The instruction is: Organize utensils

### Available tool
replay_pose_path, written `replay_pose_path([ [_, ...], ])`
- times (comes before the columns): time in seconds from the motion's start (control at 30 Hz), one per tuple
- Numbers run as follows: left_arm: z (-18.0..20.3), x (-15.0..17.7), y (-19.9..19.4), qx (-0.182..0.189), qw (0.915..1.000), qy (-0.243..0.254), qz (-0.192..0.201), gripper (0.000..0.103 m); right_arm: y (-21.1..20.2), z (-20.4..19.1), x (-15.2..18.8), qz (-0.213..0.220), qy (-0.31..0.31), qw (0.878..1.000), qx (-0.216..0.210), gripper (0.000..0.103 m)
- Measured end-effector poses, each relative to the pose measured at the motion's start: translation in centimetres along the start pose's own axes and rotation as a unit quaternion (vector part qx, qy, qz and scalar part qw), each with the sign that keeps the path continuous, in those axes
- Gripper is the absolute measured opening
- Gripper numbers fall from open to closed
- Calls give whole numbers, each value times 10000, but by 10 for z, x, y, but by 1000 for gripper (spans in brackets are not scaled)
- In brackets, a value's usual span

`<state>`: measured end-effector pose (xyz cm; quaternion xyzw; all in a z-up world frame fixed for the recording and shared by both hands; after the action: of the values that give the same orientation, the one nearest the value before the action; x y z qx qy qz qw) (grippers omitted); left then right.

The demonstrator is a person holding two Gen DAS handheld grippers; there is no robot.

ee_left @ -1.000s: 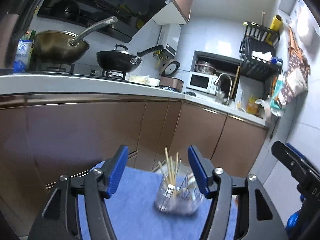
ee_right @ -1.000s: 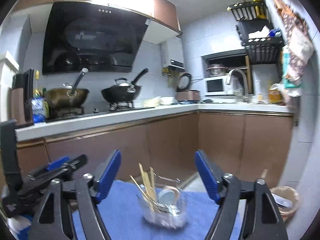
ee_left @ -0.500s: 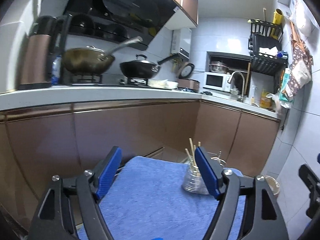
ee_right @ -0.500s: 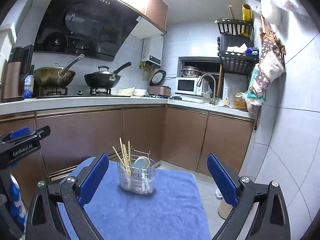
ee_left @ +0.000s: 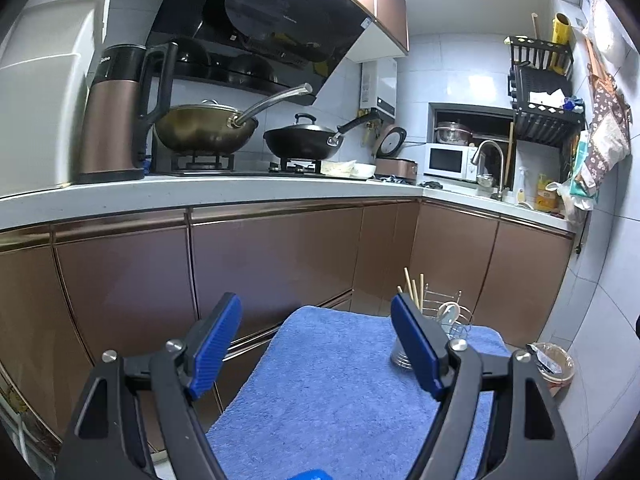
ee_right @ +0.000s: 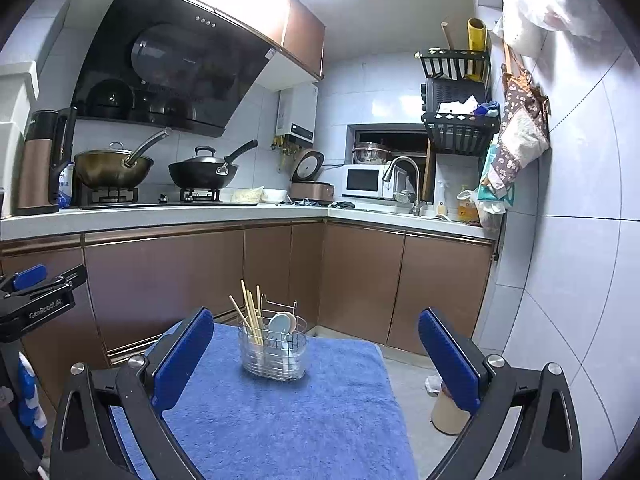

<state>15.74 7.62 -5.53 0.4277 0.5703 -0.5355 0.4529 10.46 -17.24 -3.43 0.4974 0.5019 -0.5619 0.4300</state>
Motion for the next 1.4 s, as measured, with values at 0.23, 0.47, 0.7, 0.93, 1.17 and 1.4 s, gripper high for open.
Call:
replay_pose_path([
  [0.23, 0, -7, -19, -19, 9997, 121, 203, 76, -14, 2, -3, 105, 47, 9999, 45, 103],
  [0.47, -1, -9, -32, -5, 9993, 181, 324, 76, -24, 6, -8, 209, 80, 9997, 102, 103],
  [0.7, -1, -10, -39, 14, 9989, 246, 396, 76, -29, 10, -10, 253, 105, 9995, 150, 103],
  [0.93, -1, -9, -42, 39, 9987, 282, 424, 76, -32, 11, -10, 258, 111, 9995, 169, 103],
  [1.17, -4, -8, -41, 46, 9987, 280, 417, 76, -33, 8, -10, 230, 114, 9995, 168, 103],
  [1.4, -3, -6, -43, 58, 9986, 288, 430, 76, -30, 9, -8, 184, 98, 9997, 162, 103],
])
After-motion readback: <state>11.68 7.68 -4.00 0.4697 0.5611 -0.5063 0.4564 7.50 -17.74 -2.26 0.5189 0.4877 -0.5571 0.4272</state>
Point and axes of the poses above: each gripper's, at about its wrist camera, not at the fingertips, and y roughly the way its jaws point, z to its right, x to its underside, the point moved 8 cm from there along y, roughly the way its jaws point, and after that the axes turned 6 degrees about y, right-handed, at the moved point
